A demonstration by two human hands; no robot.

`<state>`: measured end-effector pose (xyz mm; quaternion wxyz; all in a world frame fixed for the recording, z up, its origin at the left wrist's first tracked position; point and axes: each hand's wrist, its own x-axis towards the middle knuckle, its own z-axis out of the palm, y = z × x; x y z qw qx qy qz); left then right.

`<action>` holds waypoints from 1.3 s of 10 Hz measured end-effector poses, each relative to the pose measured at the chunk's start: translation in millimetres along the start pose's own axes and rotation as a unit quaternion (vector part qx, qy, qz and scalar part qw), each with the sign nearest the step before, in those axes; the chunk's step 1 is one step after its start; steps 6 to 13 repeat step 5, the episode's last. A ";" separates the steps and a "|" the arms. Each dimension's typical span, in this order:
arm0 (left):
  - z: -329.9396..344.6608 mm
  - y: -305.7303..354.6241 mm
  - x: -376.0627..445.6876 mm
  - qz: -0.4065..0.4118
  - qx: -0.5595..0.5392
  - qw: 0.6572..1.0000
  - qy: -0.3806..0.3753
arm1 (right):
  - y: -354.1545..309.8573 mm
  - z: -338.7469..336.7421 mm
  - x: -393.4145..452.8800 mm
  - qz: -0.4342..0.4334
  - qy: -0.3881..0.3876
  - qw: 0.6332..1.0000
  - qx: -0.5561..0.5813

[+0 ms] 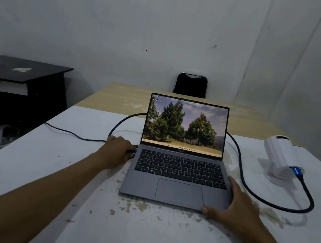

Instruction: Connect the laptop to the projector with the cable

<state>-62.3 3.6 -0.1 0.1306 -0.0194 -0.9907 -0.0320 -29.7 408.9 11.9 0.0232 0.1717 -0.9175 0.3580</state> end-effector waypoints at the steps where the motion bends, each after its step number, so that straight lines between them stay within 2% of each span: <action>1: 4.1 -0.4 -0.1 0.022 -0.002 1.000 0.022 | 4.3 1.9 2.0 -0.002 0.011 1.000 -0.003; 3: 10.1 3.4 -1.4 0.009 0.037 0.999 0.018 | -0.7 2.9 0.4 -0.031 0.029 0.999 0.021; 4: 5.7 7.6 -9.7 -0.006 0.057 0.998 -0.004 | 6.3 11.2 5.6 0.007 0.074 0.997 0.024; 5: -2.9 11.2 -16.5 -0.015 0.058 0.998 0.008 | 14.3 18.4 9.5 0.036 0.117 0.992 0.026; 13: -2.9 11.2 -16.5 -0.015 0.058 0.998 0.008 | 14.3 18.4 9.5 0.036 0.117 0.992 0.026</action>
